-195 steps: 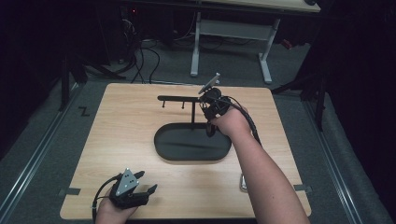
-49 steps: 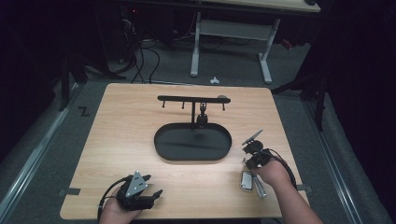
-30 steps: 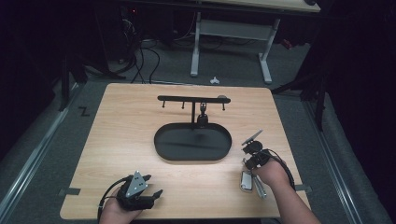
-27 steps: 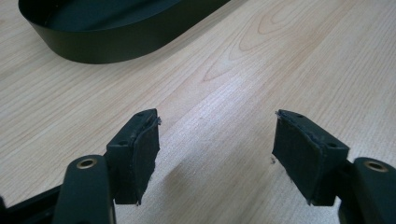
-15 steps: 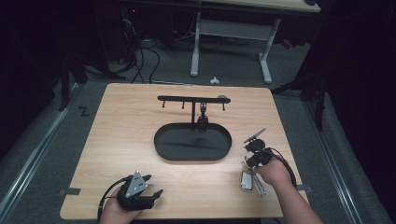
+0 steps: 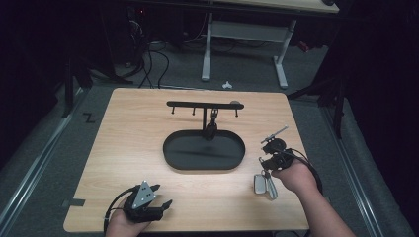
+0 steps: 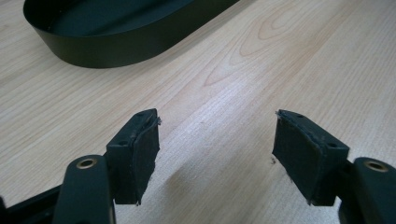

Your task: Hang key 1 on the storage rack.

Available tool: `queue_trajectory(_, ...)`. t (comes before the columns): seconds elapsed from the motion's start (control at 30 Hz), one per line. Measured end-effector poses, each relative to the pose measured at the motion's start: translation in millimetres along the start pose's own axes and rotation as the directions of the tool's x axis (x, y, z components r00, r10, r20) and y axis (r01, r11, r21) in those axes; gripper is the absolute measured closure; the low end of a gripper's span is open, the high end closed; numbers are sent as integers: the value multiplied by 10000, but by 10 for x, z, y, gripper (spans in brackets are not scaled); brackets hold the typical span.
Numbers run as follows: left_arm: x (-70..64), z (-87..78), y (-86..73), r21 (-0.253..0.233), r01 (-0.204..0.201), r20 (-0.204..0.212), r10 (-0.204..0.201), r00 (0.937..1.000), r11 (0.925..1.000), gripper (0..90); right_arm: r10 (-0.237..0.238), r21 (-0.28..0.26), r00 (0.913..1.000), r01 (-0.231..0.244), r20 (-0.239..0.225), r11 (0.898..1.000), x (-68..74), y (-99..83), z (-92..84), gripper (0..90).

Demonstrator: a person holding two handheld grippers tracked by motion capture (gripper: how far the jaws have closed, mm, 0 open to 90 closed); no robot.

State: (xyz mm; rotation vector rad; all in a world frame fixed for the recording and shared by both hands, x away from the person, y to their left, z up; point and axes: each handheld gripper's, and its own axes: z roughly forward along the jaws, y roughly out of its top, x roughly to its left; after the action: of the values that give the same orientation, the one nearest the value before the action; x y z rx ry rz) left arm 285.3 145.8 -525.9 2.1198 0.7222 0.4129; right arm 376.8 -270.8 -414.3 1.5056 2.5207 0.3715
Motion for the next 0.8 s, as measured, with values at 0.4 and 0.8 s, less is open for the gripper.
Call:
queue_trajectory(0.4, 23, -42, -33, -21, 76, -138, -76, 9999, 10000, 315, 19, -837, 9999, -31, -141, 9965, -42, 105, -273, 862)
queue_trajectory(0.8, 27, -54, -34, -51, 134, -72, -135, 9999, 9999, 316, -31, -1211, 10000, 31, 5, 9926, -45, 218, -504, 863)
